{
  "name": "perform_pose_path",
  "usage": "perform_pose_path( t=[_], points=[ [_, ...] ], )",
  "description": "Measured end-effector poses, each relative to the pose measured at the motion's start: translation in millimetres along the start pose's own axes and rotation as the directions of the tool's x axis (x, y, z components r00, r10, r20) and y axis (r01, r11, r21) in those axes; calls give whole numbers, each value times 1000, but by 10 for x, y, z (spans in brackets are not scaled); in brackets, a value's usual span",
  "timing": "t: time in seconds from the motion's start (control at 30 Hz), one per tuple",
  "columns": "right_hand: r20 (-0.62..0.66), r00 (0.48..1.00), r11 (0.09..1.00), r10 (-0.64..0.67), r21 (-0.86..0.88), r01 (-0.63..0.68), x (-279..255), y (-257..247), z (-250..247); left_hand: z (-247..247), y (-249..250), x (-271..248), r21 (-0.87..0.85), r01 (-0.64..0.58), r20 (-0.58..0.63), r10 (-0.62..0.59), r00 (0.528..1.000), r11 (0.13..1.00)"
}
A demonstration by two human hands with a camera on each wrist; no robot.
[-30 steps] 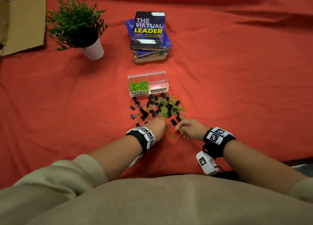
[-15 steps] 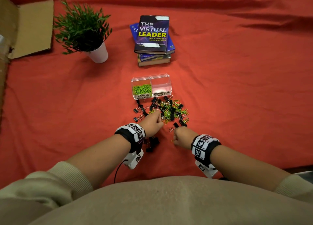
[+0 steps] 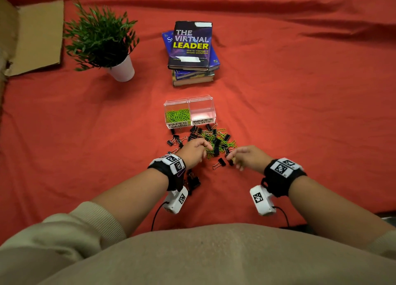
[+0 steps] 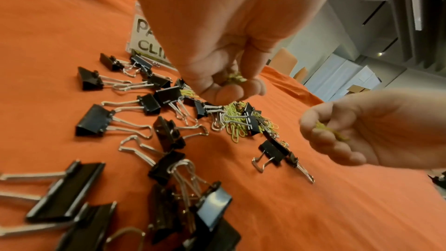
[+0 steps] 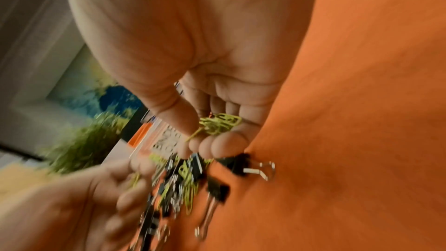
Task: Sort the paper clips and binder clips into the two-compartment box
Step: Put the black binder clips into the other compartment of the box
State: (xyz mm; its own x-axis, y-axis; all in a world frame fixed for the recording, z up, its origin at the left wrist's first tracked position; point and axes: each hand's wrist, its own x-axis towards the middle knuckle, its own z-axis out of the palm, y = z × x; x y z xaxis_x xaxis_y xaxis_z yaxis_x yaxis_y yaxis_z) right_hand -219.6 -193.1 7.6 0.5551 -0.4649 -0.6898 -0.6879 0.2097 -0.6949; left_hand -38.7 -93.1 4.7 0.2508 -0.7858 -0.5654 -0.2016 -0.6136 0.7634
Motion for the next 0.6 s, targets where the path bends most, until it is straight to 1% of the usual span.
perform_pose_path(
  t=[0.07, 0.1, 0.13, 0.17, 0.2, 0.23, 0.27, 0.3, 0.33, 0.4, 0.5, 0.6],
  points=[
    [-45, 998, 988, 47, 151, -40, 13, -34, -123, 41, 16, 35, 74, -5, -23, 6, 1000, 997],
    [-74, 994, 976, 76, 209, -59, 44, -36, -164, 71, 26, 56, 145, -15, -40, 21, 999, 989],
    [-112, 990, 971, 90, 230, -62, 79, -29, -186, 101, 39, 78, 235, -28, -57, 42, 997, 972],
    [-160, 984, 983, 83, 174, -54, 121, -9, -195, 130, 41, 103, 331, -49, -67, 75, 995, 942],
    [-210, 976, 998, 47, 51, -37, 167, 18, -190, 157, 40, 126, 414, -67, -62, 101, 993, 908],
    [-241, 970, 993, -7, -116, -22, 200, 40, -173, 183, 43, 142, 489, -91, -46, 130, 990, 868],
    [-238, 969, 962, -65, -274, -3, 211, 48, -145, 209, 37, 162, 557, -112, -21, 148, 989, 823],
    [-214, 971, 919, -102, -395, 9, 204, 54, -111, 232, 30, 182, 617, -131, 8, 161, 987, 776],
    [-181, 976, 879, -125, -476, 24, 203, 75, -73, 246, 27, 194, 661, -143, 31, 163, 986, 736],
    [-138, 979, 837, -148, -544, 50, 178, 96, -14, 258, 21, 213, 708, -166, 54, 183, 982, 686],
    [-105, 978, 809, -177, -582, 84, 142, 141, 36, 243, -12, 201, 734, -220, 96, 222, 970, 643],
    [-17, 988, 772, -153, -627, 108, 75, 219, 69, 201, -76, 134, 762, -294, 206, 215, 955, 577]
  ],
)
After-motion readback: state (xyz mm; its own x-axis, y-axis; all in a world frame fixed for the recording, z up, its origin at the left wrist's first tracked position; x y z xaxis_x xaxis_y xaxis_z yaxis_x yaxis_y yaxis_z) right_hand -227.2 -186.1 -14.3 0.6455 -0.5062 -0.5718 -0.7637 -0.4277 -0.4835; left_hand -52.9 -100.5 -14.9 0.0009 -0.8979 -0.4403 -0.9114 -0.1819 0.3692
